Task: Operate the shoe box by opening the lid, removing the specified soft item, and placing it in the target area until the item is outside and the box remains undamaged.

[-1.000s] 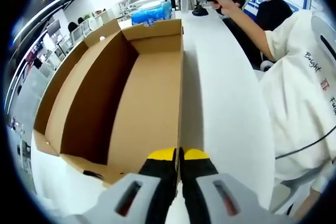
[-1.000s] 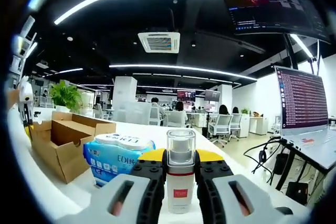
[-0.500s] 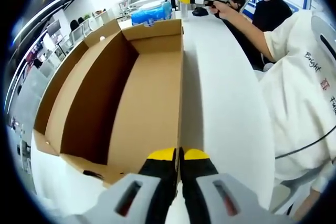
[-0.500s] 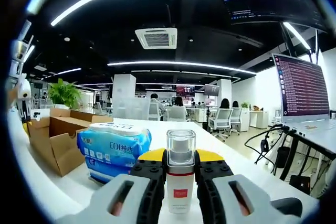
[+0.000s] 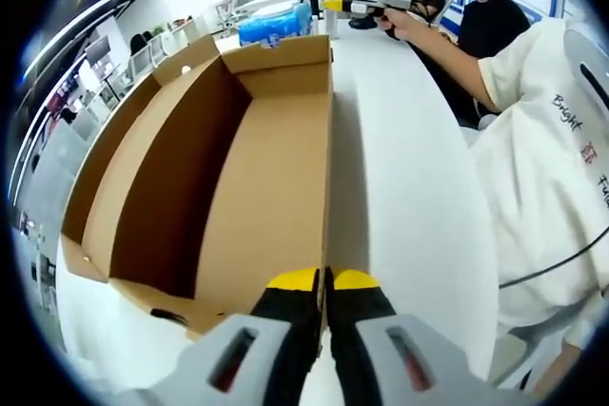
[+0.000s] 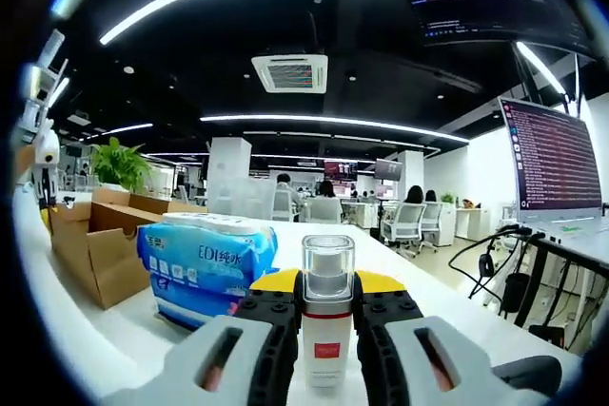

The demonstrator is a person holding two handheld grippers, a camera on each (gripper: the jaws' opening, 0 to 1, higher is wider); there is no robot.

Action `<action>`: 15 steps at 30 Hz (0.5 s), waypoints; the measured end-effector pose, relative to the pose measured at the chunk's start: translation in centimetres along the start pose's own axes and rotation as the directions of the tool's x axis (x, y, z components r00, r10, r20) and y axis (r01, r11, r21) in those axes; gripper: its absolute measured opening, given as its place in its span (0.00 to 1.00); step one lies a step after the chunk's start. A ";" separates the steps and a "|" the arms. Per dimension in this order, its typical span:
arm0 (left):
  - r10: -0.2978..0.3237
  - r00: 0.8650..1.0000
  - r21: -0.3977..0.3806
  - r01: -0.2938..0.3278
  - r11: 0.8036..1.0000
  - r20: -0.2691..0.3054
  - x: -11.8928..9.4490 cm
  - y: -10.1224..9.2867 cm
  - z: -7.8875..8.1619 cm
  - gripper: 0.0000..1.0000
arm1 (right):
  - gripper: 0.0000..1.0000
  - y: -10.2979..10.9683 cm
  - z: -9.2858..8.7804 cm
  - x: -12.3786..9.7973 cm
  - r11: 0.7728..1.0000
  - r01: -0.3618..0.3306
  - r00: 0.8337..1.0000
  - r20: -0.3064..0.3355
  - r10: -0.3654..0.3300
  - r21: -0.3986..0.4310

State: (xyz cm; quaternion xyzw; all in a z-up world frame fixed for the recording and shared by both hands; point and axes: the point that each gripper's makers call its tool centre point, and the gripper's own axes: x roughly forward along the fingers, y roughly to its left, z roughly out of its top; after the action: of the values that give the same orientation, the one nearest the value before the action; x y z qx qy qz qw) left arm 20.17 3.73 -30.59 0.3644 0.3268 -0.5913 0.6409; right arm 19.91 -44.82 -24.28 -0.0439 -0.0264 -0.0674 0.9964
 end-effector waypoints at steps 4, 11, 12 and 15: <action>-0.001 1.000 0.000 0.001 1.000 0.002 0.0 0.0 0.0 0.02 | 0.20 0.2 -0.3 -0.1 1.000 -0.014 1.000 0.013 0.014 -0.006; -0.001 1.000 0.000 0.001 1.000 0.001 0.0 0.0 0.0 0.02 | 0.20 0.0 -0.3 -0.2 1.000 -0.005 1.000 0.014 0.005 0.022; -0.001 1.000 0.000 0.001 1.000 0.002 0.0 0.0 0.0 0.02 | 0.20 0.1 -0.3 -0.2 1.000 -0.010 1.000 0.011 0.010 0.016; 0.000 1.000 0.000 0.000 1.000 0.002 0.0 0.0 0.0 0.02 | 0.20 0.1 -0.3 -0.2 1.000 -0.013 1.000 0.002 0.013 0.012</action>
State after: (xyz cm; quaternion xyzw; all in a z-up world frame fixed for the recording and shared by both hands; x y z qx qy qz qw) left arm 20.18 3.77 -30.58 0.3638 0.3262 -0.5918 0.6411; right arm 19.77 -44.68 -24.56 -0.0379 -0.0274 -0.0605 0.9971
